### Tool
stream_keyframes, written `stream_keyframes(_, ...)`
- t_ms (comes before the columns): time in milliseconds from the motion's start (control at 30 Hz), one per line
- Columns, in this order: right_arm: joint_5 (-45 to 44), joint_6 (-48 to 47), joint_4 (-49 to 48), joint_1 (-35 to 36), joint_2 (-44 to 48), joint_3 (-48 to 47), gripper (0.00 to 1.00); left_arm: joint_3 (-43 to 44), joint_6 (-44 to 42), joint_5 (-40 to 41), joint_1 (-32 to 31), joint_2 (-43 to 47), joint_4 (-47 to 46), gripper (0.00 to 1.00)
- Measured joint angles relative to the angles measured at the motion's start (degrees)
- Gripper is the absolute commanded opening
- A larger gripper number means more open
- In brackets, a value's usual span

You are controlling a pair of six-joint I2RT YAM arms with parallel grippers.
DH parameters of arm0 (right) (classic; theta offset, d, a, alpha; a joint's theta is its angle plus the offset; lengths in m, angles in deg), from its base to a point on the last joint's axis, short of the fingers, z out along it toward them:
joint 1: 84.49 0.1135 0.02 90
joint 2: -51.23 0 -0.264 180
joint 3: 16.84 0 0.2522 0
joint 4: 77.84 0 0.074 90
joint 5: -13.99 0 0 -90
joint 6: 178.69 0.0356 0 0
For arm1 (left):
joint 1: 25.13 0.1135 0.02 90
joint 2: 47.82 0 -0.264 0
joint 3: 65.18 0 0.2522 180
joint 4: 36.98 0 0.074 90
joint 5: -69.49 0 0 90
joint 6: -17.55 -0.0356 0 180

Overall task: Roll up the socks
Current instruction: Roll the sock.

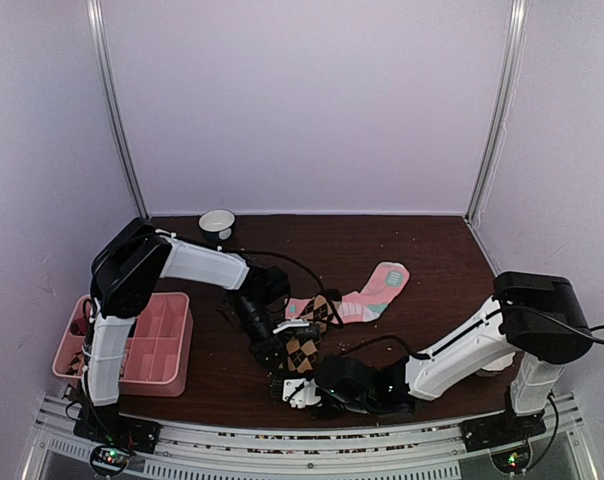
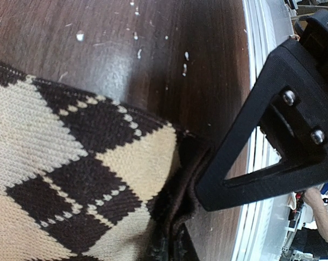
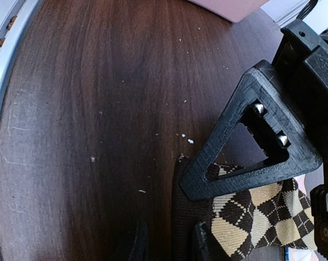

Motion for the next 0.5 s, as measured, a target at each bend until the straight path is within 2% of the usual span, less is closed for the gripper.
stream_keyframes(400, 3.23, 3.15, -0.33, -3.02, -0.98, -0.85, 0.21, 0.31, -0.04, 0.11, 0.00, -0.17, 0.94, 0.00)
stream_keyframes(500, 5.07, 5.53, -0.52, -4.31, -1.29, -0.96, 0.17, 0.63, -0.20, 0.61, -0.02, -0.20, 1.16, 0.06)
